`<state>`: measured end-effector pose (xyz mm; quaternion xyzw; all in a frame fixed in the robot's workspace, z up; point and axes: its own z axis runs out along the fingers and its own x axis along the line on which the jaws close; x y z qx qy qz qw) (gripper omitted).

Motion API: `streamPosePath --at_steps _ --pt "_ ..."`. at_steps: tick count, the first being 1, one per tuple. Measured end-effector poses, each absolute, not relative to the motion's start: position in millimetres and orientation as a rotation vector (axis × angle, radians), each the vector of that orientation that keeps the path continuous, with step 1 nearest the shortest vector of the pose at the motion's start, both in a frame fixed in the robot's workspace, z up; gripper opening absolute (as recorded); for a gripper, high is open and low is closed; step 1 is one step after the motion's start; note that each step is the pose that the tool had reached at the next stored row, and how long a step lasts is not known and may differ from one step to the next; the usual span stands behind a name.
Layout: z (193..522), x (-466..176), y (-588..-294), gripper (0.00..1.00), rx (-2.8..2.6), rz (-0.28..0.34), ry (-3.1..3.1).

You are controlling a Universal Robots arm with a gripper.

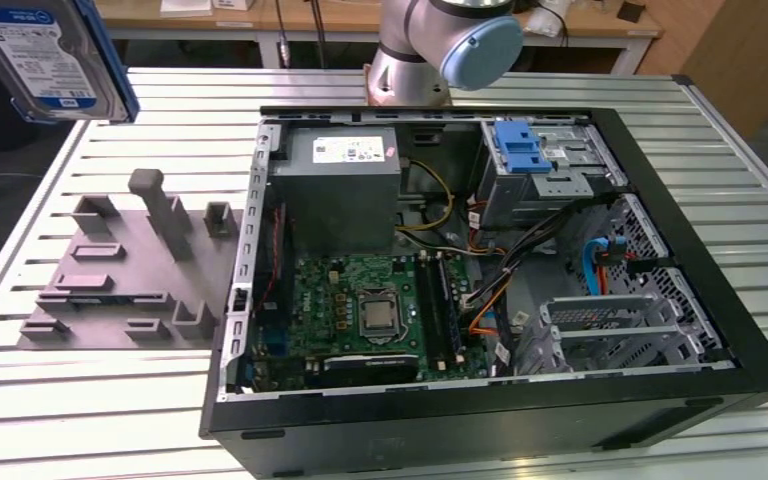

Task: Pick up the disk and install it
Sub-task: 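Pick up the disk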

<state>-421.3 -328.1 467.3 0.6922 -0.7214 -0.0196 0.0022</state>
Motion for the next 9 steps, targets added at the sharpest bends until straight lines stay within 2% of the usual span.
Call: streamPosePath --at_steps 9 --pt "472.6 -421.2 -328.1 0.37 2.172 -0.062 -2.263"
